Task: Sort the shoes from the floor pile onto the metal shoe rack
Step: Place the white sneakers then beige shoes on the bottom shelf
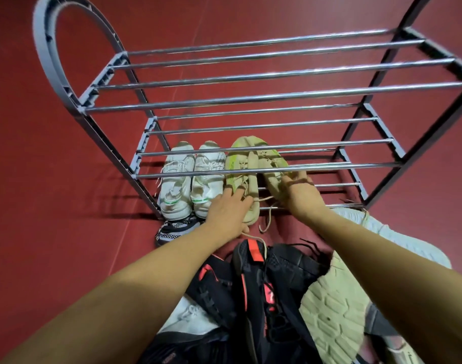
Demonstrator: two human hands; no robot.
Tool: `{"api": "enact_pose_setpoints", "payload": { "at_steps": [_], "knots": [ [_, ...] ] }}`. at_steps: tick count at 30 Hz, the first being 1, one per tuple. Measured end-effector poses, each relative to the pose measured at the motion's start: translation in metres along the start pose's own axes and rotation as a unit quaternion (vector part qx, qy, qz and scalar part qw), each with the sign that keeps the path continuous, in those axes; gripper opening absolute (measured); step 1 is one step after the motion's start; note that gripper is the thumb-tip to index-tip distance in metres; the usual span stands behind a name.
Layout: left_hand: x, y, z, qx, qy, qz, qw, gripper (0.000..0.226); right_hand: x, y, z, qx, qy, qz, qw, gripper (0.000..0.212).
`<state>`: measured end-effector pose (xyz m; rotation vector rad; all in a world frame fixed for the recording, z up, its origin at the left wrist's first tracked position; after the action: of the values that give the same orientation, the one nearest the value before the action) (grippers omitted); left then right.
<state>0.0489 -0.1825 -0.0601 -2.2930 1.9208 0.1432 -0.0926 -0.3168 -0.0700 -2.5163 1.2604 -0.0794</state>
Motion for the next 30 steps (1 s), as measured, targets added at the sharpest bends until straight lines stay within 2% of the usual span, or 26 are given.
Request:
{"api": "enact_pose_setpoints", "payload": {
  "at_steps": [2, 7, 11, 14, 17, 22, 23, 25, 26, 28, 30],
  "knots": [
    [0.002, 0.001, -0.001, -0.009, 0.01, 0.008, 1.0, 0.062, -0.009, -0.002, 0.003, -0.027, 0.002, -0.027, 0.999, 0.022],
    [0.004, 0.006, -0.001, -0.043, 0.036, -0.017, 0.998, 0.055, -0.045, 0.002, 0.023, -0.037, 0.026, -0.089, 0.995, 0.028],
    [0.007, 0.01, -0.001, -0.052, 0.037, -0.043, 0.997, 0.057, -0.05, -0.002, 0.02, 0.025, 0.034, -0.076, 0.996, 0.036],
    [0.005, 0.007, -0.003, -0.075, 0.039, -0.066, 0.994, 0.059, -0.053, -0.006, 0.015, 0.091, 0.047, -0.065, 0.993, 0.05],
    [0.003, 0.0, -0.006, -0.079, 0.038, -0.069, 0.994, 0.052, -0.059, -0.015, 0.017, 0.095, 0.071, -0.087, 0.989, 0.034],
    [-0.007, -0.01, -0.012, -0.099, 0.016, -0.043, 0.994, 0.038, -0.066, -0.013, 0.021, 0.154, 0.044, -0.057, 0.985, 0.034],
    [-0.013, -0.008, -0.015, -0.096, 0.028, -0.02, 0.995, 0.04, -0.071, -0.01, 0.018, 0.156, 0.026, -0.064, 0.985, 0.035],
    [-0.027, 0.002, -0.019, -0.1, 0.042, 0.08, 0.991, 0.046, -0.083, 0.0, 0.009, 0.129, 0.001, -0.088, 0.988, 0.038],
    [-0.036, 0.008, -0.022, -0.125, 0.011, 0.14, 0.982, 0.049, -0.09, 0.008, 0.005, 0.11, 0.0, -0.092, 0.99, 0.038],
    [-0.052, 0.021, -0.024, -0.191, -0.131, 0.226, 0.946, 0.057, -0.104, 0.025, -0.004, 0.082, -0.002, -0.074, 0.994, 0.037],
    [-0.062, 0.029, -0.02, -0.201, -0.239, 0.238, 0.92, 0.075, -0.117, 0.038, -0.01, 0.07, -0.01, -0.062, 0.996, 0.035]
  ]
}}
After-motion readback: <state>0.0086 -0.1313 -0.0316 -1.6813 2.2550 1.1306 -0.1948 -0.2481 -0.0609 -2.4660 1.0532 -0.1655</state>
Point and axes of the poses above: each hand's wrist, its own x-axis towards the middle knuckle, its own z-axis out of the palm, y = z × x, the point moved 2 cm from there along x, towards the middle knuckle, and after that the axes turned 2 degrees about -y, right-handed, at the moved point
